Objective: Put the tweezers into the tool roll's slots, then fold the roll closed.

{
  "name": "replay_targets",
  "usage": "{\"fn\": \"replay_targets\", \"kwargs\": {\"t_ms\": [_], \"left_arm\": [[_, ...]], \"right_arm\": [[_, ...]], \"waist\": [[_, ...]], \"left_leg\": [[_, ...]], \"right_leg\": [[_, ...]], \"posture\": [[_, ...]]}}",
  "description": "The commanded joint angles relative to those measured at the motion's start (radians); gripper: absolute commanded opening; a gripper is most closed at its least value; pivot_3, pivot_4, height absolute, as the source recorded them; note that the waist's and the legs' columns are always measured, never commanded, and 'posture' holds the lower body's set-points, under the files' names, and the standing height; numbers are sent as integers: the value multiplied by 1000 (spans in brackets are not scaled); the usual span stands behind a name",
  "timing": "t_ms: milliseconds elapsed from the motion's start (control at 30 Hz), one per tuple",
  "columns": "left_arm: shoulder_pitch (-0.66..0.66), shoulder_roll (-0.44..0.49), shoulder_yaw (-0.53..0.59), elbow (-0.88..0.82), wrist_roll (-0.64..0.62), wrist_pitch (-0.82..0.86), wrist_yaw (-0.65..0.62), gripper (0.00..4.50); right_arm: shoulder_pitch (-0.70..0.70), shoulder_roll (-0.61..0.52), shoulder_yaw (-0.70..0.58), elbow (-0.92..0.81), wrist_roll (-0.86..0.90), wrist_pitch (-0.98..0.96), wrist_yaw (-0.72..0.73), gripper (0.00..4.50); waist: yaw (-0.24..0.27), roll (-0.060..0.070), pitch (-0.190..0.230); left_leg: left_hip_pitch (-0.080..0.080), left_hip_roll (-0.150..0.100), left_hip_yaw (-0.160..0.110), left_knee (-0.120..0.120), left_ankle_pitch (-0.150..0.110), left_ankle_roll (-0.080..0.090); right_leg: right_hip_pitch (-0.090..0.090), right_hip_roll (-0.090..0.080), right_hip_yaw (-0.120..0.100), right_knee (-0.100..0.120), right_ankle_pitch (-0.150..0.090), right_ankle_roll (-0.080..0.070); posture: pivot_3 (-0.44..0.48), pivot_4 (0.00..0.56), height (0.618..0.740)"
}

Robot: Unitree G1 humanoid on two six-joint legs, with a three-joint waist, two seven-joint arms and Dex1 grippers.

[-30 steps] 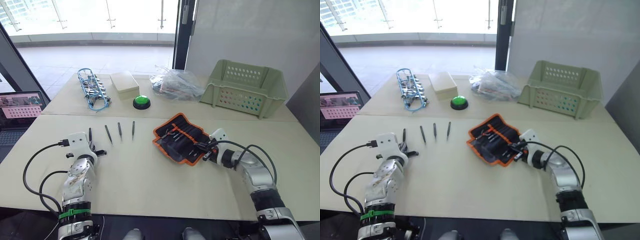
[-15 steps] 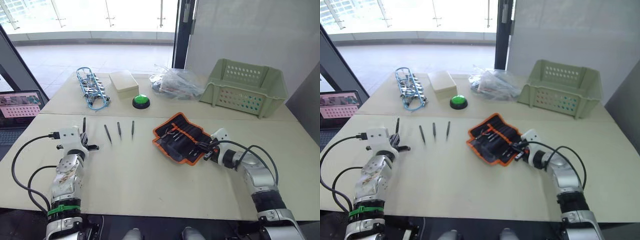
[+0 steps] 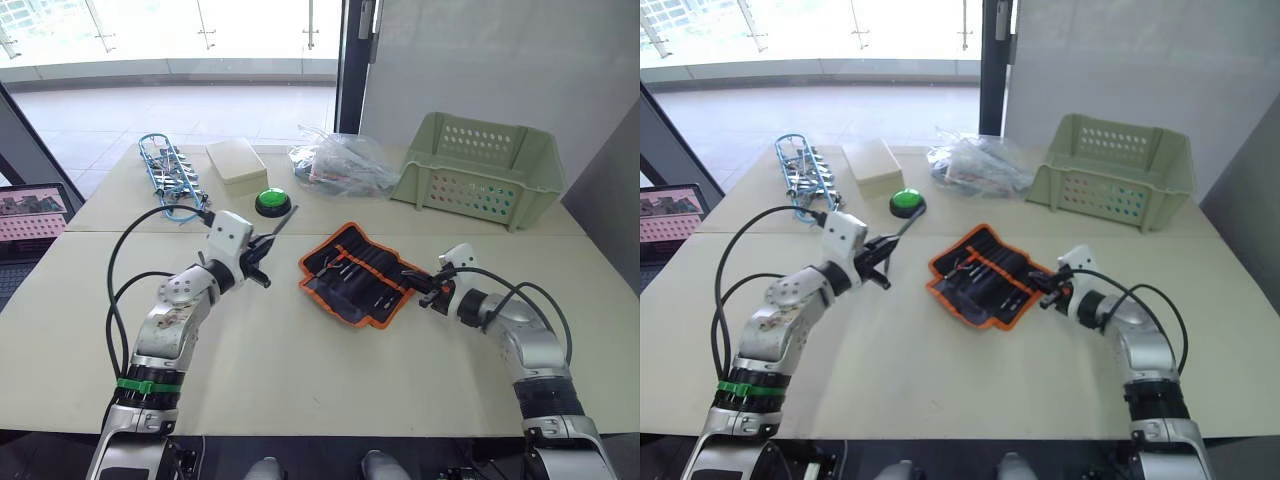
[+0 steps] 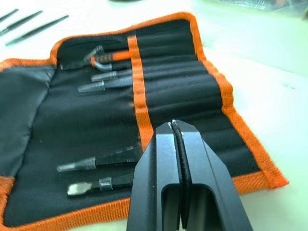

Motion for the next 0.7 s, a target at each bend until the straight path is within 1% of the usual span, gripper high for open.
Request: {"fn": "replay_targets", "kwargs": {"t_ms": [33, 133, 233, 367, 533, 700], "left_arm": [[-2, 32, -91, -95, -6, 33, -115, 49], [-10, 35, -94, -131, -47, 119, -143, 49], [-23, 62, -118, -153, -49, 196, -173, 49], [-36, 73, -146, -160, -36, 252, -182, 49], [-48, 21, -174, -122, -8, 294, -125, 49], [-74, -18, -206, -68, 25, 310, -106, 49]], "right_arm": [[-21, 26, -12, 57, 2, -54, -10, 0], [-14, 45, -2, 89, -5, -80, -10, 0], [-4, 51, 12, 94, -17, -95, -11, 0], [1, 60, 10, 98, -13, -105, -10, 0], [-1, 70, 8, 102, -15, -116, -22, 0], [-7, 81, 5, 113, -11, -116, -28, 0]], "waist": [[-1, 1, 0], [-6, 1, 1], [-7, 1, 1], [-4, 1, 1], [-4, 1, 1], [-4, 1, 1]], "left_leg": [[0, 0, 0, 0, 0, 0], [0, 1, 1, 0, 0, 0], [1, 1, 1, 0, 0, 0], [1, 1, 1, 0, 0, 0], [1, 1, 1, 0, 0, 0], [1, 1, 1, 0, 0, 0]], "right_leg": [[0, 0, 0, 0, 0, 0], [0, 0, 1, 0, 0, 0], [0, 2, 1, 1, 0, 0], [0, 1, 1, 0, 0, 0], [1, 1, 1, 0, 0, 0], [1, 1, 1, 1, 0, 0]], "posture": [[0, 150, 740], [0, 150, 740], [0, 150, 740], [0, 150, 740], [0, 150, 740], [0, 150, 740]]}}
